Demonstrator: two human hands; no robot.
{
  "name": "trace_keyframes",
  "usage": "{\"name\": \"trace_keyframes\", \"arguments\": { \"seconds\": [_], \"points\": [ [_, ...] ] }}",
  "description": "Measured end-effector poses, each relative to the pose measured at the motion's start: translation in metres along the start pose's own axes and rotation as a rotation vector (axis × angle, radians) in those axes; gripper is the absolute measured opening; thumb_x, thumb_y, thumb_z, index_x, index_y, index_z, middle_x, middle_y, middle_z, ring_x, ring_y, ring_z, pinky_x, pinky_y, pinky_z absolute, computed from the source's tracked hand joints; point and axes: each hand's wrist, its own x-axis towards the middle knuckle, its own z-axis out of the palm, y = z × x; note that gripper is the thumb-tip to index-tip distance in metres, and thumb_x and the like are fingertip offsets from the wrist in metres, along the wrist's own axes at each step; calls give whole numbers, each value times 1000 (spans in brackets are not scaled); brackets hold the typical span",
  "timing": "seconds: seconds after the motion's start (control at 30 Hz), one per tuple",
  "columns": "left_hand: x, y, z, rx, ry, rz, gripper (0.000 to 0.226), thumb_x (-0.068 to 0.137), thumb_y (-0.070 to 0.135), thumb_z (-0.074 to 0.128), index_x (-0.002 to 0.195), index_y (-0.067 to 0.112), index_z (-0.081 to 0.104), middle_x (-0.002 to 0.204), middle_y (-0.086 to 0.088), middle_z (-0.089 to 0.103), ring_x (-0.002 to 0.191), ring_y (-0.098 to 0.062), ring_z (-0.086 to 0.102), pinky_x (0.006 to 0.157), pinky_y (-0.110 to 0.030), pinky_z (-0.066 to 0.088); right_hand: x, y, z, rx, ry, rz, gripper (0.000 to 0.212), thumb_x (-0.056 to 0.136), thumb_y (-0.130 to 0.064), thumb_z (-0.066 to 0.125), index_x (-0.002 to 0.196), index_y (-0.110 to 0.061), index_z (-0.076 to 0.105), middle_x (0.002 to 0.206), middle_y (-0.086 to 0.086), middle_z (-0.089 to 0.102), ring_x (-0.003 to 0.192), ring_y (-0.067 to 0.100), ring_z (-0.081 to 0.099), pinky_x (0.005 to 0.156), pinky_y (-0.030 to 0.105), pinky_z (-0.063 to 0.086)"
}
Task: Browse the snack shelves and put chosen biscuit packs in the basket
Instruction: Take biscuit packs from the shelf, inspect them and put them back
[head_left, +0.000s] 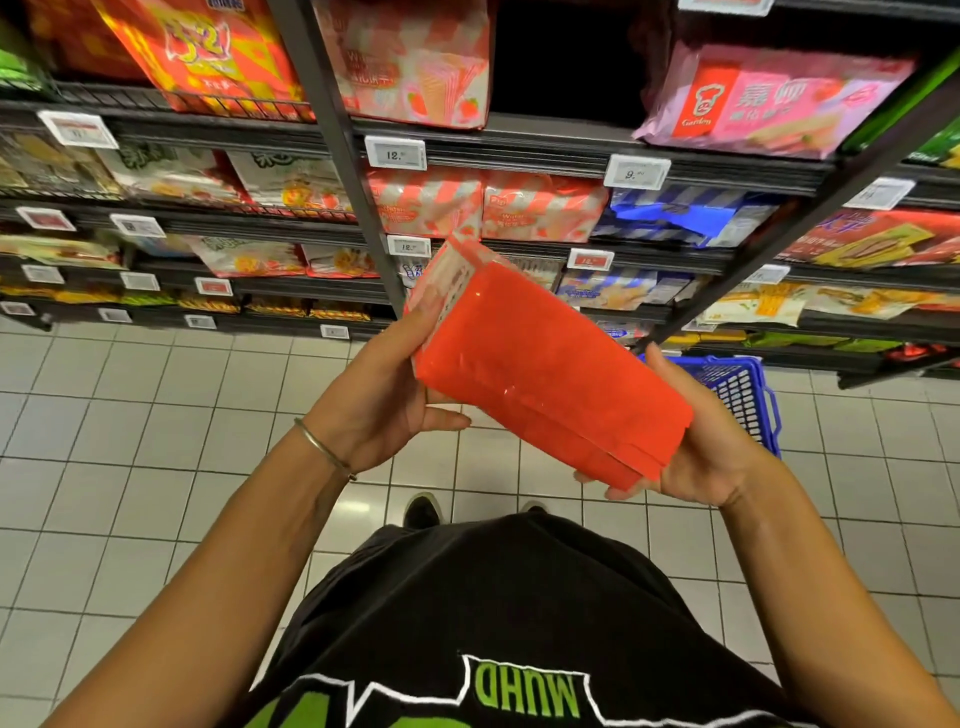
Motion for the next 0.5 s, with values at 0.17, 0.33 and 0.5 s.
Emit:
{"name": "trace_keyframes", "arguments": {
  "seconds": [0.17, 0.33, 0.5],
  "points": [
    [2, -2, -5, 9, 23, -57, 66, 81, 67, 62, 135, 29, 65, 124, -13, 71, 99, -34, 73, 72, -46, 63, 4, -3, -4, -55, 95, 9, 81, 76, -79, 68, 135, -23, 67, 127, 30, 68, 101, 55, 71, 68, 51, 65],
    [-1, 0, -29, 59, -62, -58, 85, 78, 55, 80, 146, 11, 54, 143, -20, 57, 122, -44, 59, 93, -60, 56, 6, -7, -4, -179, 263, -189, 67, 64, -64, 85, 118, -26, 77, 109, 10, 78, 92, 30, 77, 75, 56, 64],
    [1, 4, -29, 353, -38, -44, 101, 62, 64, 88, 146, 23, 51, 137, -6, 66, 124, -32, 65, 100, -53, 55, 4, -13, -4, -263, 257, -269, 72, 67, -31, 89, 131, -19, 59, 118, 6, 77, 105, 26, 76, 77, 33, 64]
  ]
}}
